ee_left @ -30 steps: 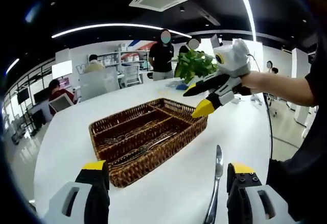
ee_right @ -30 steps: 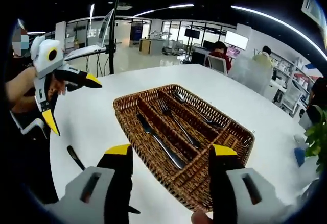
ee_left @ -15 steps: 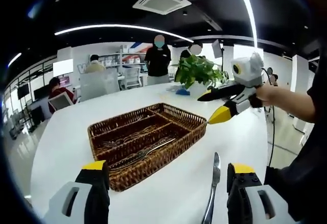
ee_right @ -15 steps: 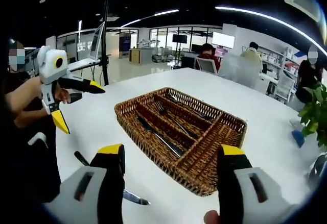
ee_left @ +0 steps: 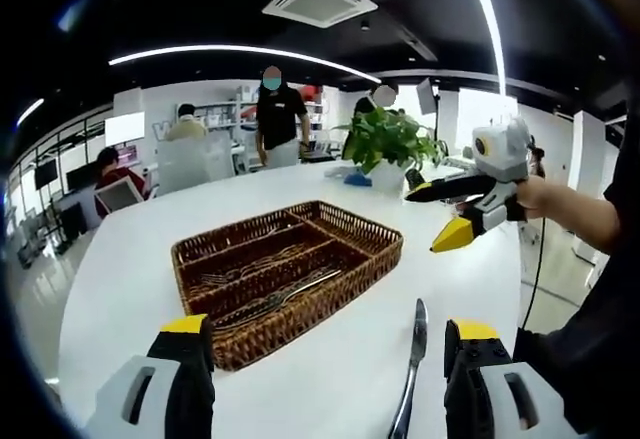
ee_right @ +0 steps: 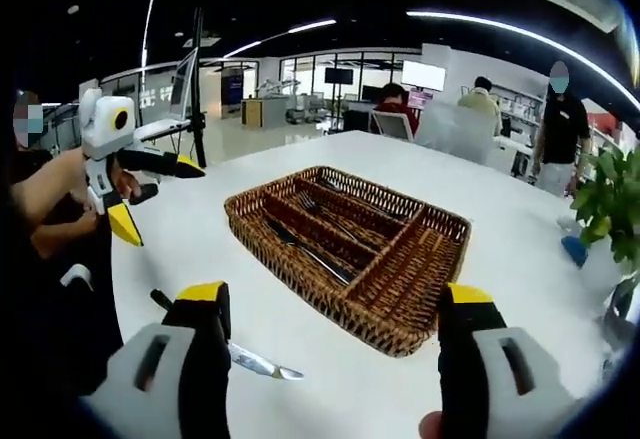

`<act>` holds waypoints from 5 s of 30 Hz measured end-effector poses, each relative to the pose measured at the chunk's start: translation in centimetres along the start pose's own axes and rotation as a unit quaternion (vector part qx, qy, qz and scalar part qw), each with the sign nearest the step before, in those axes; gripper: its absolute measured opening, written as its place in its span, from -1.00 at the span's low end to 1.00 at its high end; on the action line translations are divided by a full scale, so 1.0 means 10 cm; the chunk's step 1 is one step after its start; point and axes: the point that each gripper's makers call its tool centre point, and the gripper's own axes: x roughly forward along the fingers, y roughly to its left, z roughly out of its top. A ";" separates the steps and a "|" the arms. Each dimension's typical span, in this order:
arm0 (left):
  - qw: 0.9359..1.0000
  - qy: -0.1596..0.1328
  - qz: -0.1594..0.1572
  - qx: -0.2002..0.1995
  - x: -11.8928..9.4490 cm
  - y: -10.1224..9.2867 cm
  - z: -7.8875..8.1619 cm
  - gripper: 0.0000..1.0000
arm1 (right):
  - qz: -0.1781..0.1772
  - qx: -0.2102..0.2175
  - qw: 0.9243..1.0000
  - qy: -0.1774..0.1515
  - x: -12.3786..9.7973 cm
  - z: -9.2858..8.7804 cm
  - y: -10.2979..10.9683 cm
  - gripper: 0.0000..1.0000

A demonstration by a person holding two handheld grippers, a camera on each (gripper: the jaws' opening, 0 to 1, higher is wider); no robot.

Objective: Arrange the knives, forks, and spoons in their matching storage slots by inserting each utensil handle-first until every utensil is classified and aligned in the correct compartment

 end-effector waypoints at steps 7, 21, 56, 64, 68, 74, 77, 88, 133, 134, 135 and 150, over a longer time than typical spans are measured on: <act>1.000 -0.006 -0.004 -0.008 -0.04 -0.02 0.01 0.99 | 0.007 0.020 1.000 0.005 -0.10 -0.09 0.05 0.96; 0.999 -0.016 0.002 -0.030 -0.11 -0.02 0.05 0.99 | -0.003 0.031 1.000 -0.003 -0.16 -0.08 0.12 0.99; 0.993 0.063 -0.085 0.051 -0.03 -0.56 -0.28 0.88 | 0.050 -0.040 0.996 0.068 -0.23 -0.35 0.32 0.80; 0.985 0.113 -0.107 0.072 -0.02 -0.70 -0.49 0.67 | 0.099 -0.092 0.985 0.112 -0.21 -0.51 0.46 0.58; 0.980 0.142 -0.114 0.079 -0.02 -0.75 -0.62 0.47 | 0.122 -0.110 0.977 0.138 -0.20 -0.60 0.53 0.50; 0.973 0.173 -0.134 0.069 -0.01 -0.84 -0.75 0.23 | 0.163 -0.152 0.959 0.177 -0.16 -0.74 0.57 0.34; 0.971 0.181 -0.140 0.072 0.03 -0.86 -0.78 0.16 | 0.175 -0.175 0.951 0.186 -0.12 -0.77 0.57 0.24; 0.953 0.241 -0.163 0.088 0.14 -0.89 -0.92 -0.10 | 0.233 -0.245 0.919 0.206 0.03 -0.87 0.65 0.01; 0.929 0.312 -0.168 0.109 0.50 -0.88 -1.09 -0.69 | 0.318 -0.305 0.850 0.290 0.31 -1.09 0.67 -0.79; 0.929 0.312 -0.168 0.107 0.50 -0.88 -1.09 -0.69 | 0.318 -0.308 0.849 0.289 0.31 -1.09 0.67 -0.79; 0.929 0.312 -0.169 0.106 0.50 -0.89 -1.09 -0.69 | 0.317 -0.308 0.849 0.290 0.31 -1.09 0.67 -0.79; 0.925 0.319 -0.172 0.115 0.53 -0.89 -1.08 -0.74 | 0.334 -0.395 0.800 0.304 0.24 -1.12 0.79 -0.90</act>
